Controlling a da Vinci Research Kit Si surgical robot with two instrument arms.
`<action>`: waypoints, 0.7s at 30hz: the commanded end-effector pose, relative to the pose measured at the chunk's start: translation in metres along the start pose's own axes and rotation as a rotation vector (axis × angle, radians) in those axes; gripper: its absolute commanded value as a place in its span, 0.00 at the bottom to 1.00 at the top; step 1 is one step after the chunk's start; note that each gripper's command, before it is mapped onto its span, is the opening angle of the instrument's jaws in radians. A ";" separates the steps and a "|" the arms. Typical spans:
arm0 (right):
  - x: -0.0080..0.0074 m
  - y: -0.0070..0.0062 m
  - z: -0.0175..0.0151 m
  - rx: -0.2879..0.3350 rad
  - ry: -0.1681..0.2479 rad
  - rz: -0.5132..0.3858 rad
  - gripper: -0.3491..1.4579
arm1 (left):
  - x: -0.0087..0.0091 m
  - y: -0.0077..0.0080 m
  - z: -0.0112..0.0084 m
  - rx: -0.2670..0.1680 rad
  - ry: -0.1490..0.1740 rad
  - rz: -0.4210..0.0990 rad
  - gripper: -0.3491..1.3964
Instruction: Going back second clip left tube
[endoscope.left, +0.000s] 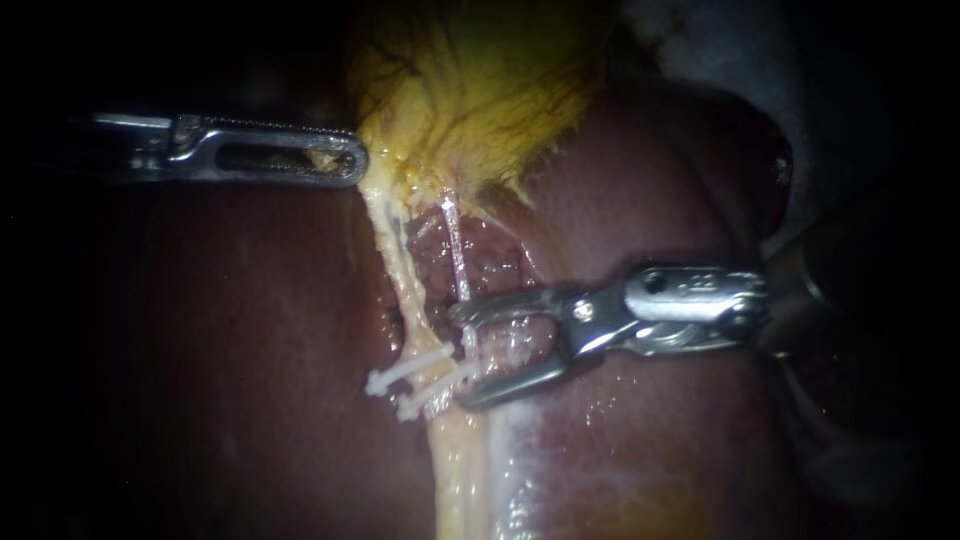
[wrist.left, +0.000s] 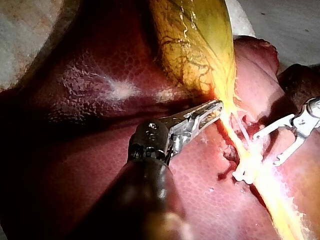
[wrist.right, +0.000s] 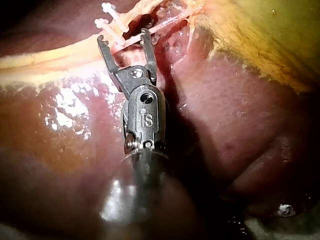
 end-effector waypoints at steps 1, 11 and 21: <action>0.0005 0.0000 -0.0012 -0.006 -0.020 -0.014 0.51 | 0.0000 0.0000 0.0000 0.001 0.000 0.000 0.00; 0.0026 -0.0008 -0.0064 -0.056 -0.089 -0.078 0.51 | 0.0001 0.0003 -0.0001 -0.001 -0.001 0.001 0.00; 0.0024 -0.0013 -0.0072 -0.058 -0.089 -0.083 0.51 | 0.0016 0.0011 0.0019 -0.010 -0.009 0.016 0.00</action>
